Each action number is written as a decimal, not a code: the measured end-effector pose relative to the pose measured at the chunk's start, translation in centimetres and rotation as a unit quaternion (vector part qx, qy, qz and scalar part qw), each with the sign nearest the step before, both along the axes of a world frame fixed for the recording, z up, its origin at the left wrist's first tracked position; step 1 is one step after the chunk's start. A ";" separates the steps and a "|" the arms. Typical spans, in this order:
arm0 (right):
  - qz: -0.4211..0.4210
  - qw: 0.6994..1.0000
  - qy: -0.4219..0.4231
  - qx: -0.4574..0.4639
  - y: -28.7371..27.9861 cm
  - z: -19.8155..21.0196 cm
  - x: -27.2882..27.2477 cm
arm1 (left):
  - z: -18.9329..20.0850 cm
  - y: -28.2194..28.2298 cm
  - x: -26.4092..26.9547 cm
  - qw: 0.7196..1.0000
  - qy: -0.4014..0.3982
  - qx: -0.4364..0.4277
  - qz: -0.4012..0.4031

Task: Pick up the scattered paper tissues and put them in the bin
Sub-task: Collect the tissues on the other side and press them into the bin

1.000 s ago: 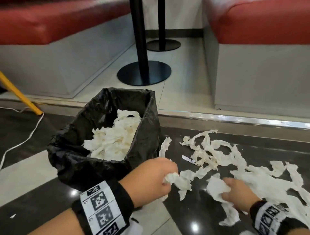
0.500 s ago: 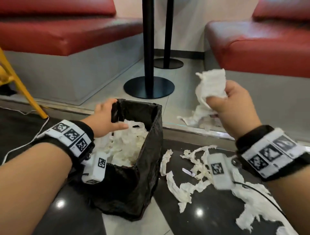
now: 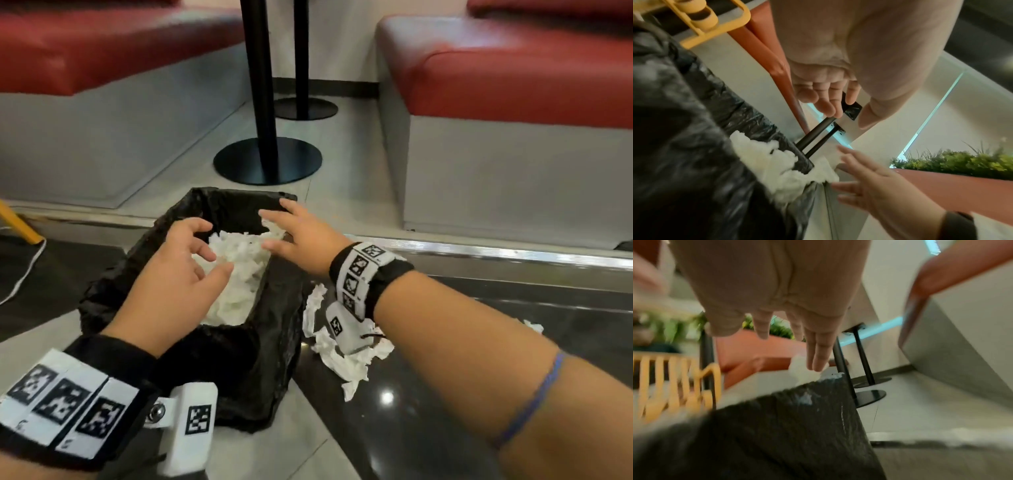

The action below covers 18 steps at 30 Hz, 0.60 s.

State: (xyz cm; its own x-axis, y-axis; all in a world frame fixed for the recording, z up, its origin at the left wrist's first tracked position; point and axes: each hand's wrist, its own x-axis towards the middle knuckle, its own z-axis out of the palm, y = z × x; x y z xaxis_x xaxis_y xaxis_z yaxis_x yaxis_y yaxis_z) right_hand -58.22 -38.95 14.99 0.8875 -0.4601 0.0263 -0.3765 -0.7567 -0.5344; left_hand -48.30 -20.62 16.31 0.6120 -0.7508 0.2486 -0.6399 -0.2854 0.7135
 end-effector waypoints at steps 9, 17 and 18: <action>-0.380 0.917 0.122 0.014 -9.8 -9.6 -30.1 | -3.6 -3.8 -5.7 0.971 -0.031 0.115 -0.209; -0.474 0.828 0.285 0.093 -7.1 -19.3 -47.8 | -14.9 -10.1 -14.0 0.916 -0.090 0.264 -0.288; -0.465 0.832 0.291 0.087 -6.8 -19.2 -48.4 | -16.9 -10.4 -14.7 0.908 -0.095 0.304 -0.273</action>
State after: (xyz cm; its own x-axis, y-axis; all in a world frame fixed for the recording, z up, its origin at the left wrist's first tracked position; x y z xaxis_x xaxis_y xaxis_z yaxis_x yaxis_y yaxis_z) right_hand -106.67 -45.78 -4.18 -0.0151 -0.9061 -0.4228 -0.9889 0.0762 -0.1279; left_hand -62.98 -31.01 -0.56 0.0963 -0.9631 -0.2513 -0.8995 -0.1923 0.3923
